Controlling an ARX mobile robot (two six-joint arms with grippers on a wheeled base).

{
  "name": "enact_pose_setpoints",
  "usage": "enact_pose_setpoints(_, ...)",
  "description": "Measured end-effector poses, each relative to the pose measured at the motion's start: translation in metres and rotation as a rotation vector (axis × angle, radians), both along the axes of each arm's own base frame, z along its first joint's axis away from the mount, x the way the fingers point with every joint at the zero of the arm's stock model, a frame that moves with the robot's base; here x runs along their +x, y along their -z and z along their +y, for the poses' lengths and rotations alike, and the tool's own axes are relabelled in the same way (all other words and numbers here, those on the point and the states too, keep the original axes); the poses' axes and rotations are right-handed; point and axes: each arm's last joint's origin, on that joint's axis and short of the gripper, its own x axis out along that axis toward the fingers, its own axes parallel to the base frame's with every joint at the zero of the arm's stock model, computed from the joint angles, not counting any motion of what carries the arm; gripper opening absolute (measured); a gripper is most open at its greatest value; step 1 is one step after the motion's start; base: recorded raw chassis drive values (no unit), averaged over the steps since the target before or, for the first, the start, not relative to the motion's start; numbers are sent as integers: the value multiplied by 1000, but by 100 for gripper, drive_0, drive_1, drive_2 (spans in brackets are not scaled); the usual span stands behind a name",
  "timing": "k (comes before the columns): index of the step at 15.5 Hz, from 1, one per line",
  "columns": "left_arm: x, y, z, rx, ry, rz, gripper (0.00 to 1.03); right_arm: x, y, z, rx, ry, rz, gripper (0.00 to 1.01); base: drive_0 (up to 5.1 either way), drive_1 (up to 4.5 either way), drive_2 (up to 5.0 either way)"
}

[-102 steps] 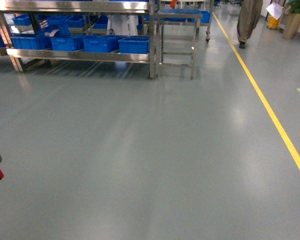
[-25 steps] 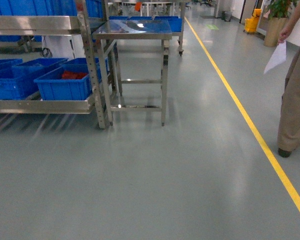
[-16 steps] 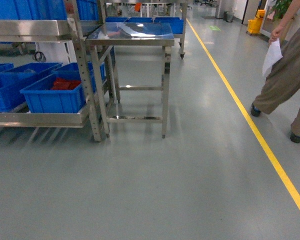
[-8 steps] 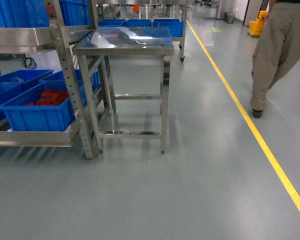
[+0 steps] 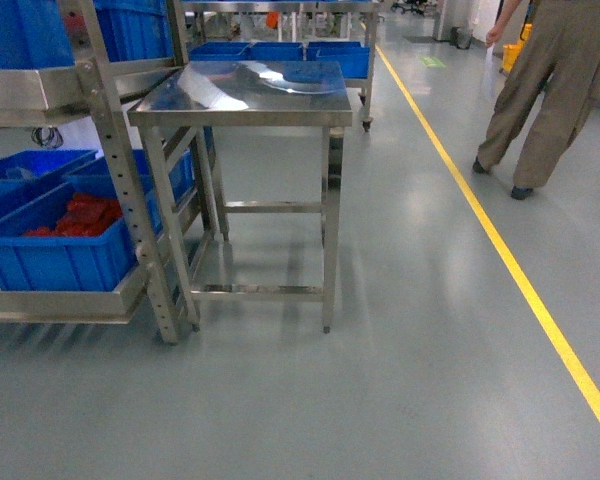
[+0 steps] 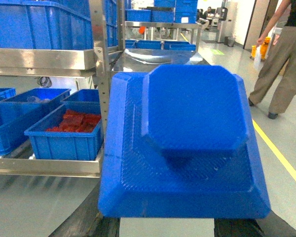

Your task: Sort blue parts and orange caps into right shelf containers

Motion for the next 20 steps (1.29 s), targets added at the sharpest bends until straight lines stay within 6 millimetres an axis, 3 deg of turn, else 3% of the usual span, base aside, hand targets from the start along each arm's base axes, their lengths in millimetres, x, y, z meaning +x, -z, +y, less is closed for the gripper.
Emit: enact_pose_setpoints(20,0,0,0,0,-1,2,42,0,0,0,0,0,1,40,14,432,-404)
